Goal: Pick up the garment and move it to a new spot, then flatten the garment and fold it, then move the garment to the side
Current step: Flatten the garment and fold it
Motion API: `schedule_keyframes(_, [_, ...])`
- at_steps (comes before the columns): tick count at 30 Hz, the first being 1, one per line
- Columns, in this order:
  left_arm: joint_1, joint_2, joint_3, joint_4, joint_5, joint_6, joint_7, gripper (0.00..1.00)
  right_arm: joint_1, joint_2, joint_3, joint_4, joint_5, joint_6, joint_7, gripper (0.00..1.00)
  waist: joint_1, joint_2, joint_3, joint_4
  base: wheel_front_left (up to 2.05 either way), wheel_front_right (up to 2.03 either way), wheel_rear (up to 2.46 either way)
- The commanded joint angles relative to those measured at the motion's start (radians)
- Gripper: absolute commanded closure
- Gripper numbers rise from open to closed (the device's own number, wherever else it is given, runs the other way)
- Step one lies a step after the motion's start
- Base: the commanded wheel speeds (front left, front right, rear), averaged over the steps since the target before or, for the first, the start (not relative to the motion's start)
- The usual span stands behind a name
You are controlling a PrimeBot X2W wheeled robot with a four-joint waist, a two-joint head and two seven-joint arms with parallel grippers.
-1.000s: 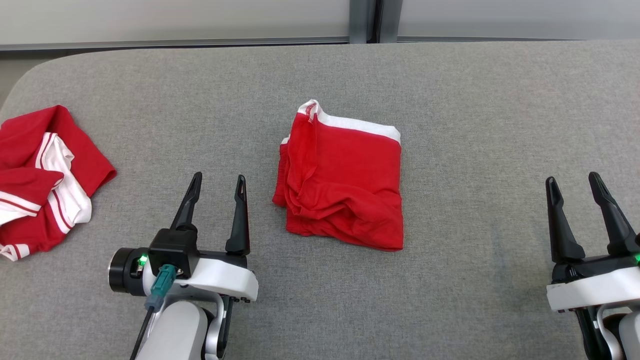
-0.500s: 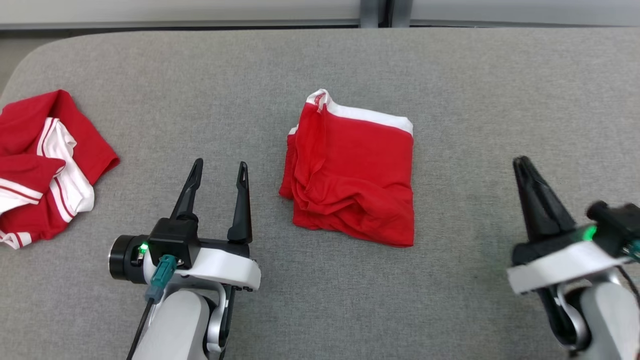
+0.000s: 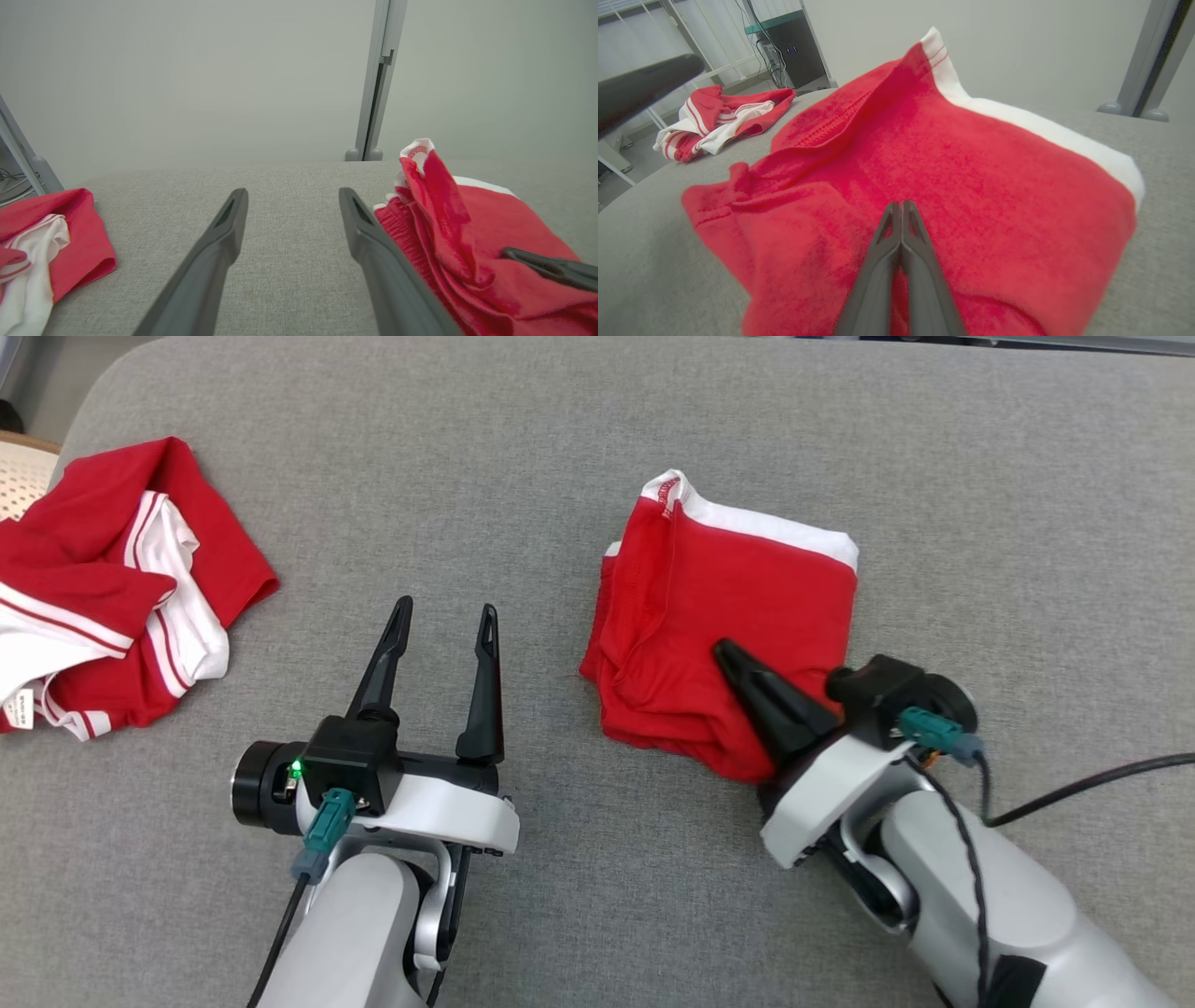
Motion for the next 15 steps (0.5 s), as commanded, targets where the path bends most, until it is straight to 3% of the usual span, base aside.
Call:
schedule_keyframes(1, [-0.015, 0.004, -0.001, -0.004, -0.008, 0.009, -0.002, 0.00, -0.020, 0.004, 0.028, 0.010, 0.015, 0.000, -0.010, 1.00, 0.0000, 0.0000, 0.006, 0.007, 0.00, 0.00, 0.00])
schedule_keyframes(11, [-0.004, 0.003, -0.016, -0.013, -0.025, 0.026, -0.002, 0.00, -0.106, 0.017, 0.300, 0.089, 0.122, 0.000, -0.024, 1.00, 0.0000, 0.0000, 0.008, 0.013, 0.00, 0.00, 0.00])
schedule_keyframes(15, [0.005, 0.003, -0.014, -0.005, -0.021, 0.027, -0.002, 0.00, -0.106, 0.012, 0.357, 0.108, 0.161, 0.000, -0.044, 1.00, 0.0000, 0.0000, -0.008, 0.005, 0.00, 0.00, 0.00])
